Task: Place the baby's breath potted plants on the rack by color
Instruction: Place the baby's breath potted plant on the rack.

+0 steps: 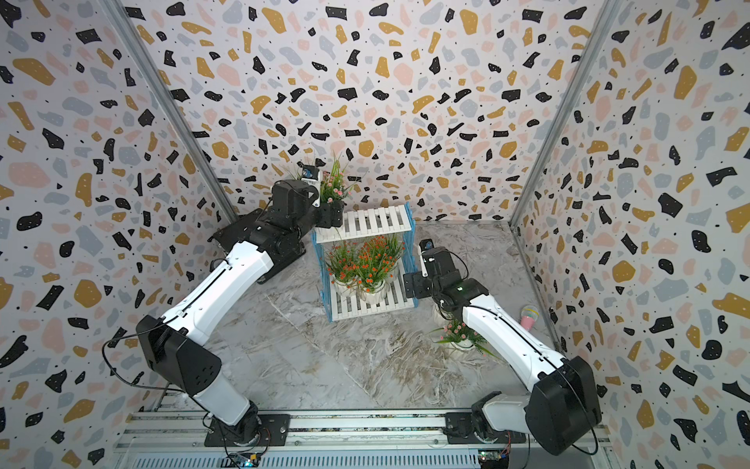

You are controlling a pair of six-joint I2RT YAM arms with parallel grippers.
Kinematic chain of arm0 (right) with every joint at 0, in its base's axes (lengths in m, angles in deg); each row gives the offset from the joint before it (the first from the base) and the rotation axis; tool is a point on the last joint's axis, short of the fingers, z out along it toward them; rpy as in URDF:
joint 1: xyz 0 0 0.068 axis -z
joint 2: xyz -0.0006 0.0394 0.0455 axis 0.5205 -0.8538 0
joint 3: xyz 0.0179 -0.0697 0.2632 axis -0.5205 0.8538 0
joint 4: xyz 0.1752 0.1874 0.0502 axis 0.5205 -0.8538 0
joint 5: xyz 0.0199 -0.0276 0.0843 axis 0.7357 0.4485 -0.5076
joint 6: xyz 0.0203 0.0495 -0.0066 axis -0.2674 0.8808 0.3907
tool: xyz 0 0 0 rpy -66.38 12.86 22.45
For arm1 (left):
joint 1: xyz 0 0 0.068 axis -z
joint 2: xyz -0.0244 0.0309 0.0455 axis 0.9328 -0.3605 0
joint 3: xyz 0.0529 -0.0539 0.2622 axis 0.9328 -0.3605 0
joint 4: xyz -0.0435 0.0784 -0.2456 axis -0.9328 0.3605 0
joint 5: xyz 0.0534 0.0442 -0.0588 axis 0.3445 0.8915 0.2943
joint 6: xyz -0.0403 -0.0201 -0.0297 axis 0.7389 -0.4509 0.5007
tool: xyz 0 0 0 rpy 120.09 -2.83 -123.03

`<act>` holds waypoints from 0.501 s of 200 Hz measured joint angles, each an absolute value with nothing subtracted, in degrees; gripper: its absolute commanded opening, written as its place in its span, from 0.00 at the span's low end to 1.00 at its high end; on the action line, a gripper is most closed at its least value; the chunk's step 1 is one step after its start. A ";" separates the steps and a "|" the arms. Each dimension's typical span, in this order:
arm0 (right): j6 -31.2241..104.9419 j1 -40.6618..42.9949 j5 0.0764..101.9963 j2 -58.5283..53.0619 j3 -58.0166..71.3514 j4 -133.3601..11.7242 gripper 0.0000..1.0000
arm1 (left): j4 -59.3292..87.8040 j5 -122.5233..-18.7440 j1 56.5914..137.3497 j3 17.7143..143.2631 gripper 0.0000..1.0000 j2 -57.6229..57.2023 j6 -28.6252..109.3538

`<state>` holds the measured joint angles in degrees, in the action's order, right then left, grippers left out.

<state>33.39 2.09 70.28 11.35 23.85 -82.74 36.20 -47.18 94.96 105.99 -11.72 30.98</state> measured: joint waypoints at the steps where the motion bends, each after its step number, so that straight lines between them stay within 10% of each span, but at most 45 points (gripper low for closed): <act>1: 33.39 2.09 70.26 11.35 23.85 -82.74 1.00 | 36.16 -47.20 94.96 105.95 0.99 -11.69 31.00; 100: 33.30 2.09 70.19 12.29 23.85 -83.02 1.00 | 31.76 -53.43 95.31 98.67 0.99 -2.30 33.06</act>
